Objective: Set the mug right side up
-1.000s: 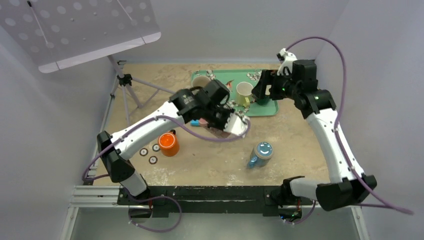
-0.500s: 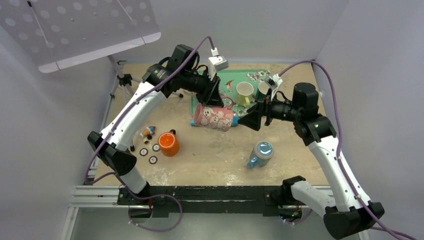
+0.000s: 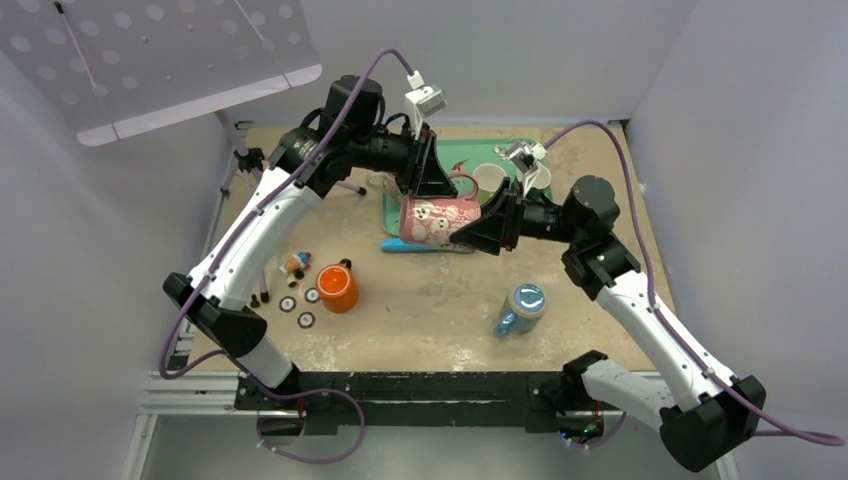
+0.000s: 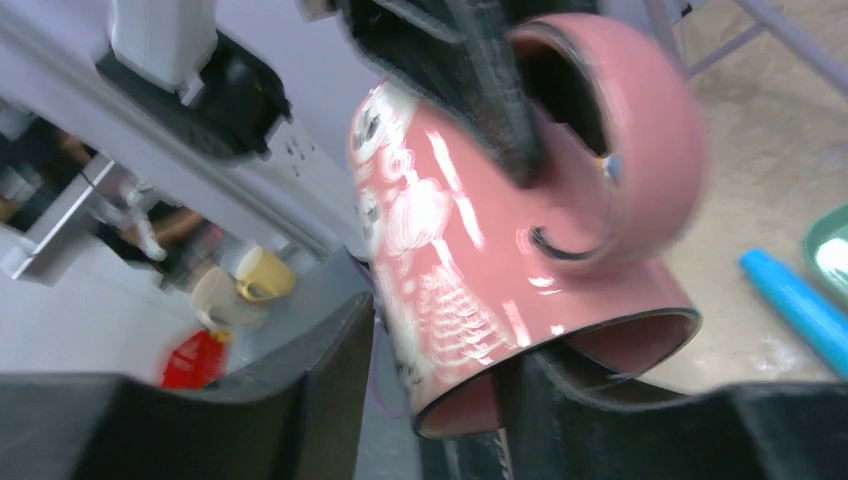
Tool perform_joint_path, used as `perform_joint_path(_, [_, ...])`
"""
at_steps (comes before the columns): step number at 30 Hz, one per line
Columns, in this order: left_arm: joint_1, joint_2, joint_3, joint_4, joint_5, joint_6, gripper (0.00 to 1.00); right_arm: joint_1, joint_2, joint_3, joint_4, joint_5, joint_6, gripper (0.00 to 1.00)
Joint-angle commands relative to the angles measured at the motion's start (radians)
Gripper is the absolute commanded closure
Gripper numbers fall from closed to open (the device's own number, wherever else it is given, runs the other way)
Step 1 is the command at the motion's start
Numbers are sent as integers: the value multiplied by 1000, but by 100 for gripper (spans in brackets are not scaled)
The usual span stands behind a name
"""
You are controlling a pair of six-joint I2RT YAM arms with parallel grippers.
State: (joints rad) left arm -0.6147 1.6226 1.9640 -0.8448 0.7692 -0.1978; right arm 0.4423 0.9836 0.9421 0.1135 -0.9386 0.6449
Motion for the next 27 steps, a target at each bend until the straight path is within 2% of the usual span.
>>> perform_joint_path(1, [1,-75,-23,159,76,-101,100,7,15,36,249,57,138,91])
perform_joint_path(2, [2,-79,-29,160,88,-86,100,6,22,50,250,77,145,100])
perform_joint_path(4, [10,-89,-33,132,80,-42,100,7,42,99,151,118,98,100])
perform_joint_path(5, [15,-93,-28,93,37,-10,91,7,53,161,31,163,20,100])
perform_joint_path(6, [26,-96,-16,43,-20,22,59,7,69,220,-133,236,-73,100])
perform_joint_path(7, [41,-101,-5,-6,-94,55,22,7,96,285,-297,327,-181,100])
perform_joint_path(8, [58,-108,3,-44,-159,90,3,7,124,348,-441,419,-272,100])
perform_joint_path(10, [92,-135,8,-105,-298,157,0,7,205,466,-654,569,-409,100])
perform_joint_path(12, [125,-170,7,-140,-408,238,0,9,309,573,-781,665,-459,100])
perform_joint_path(18, [141,-227,9,-247,-674,378,0,42,610,898,-955,863,-481,100])
perform_joint_path(22, [145,-305,-116,-257,-763,455,0,76,834,1119,-1101,972,-479,100])
perform_joint_path(27, [171,-361,-207,-268,-826,473,0,121,1018,1286,-1152,1039,-458,100])
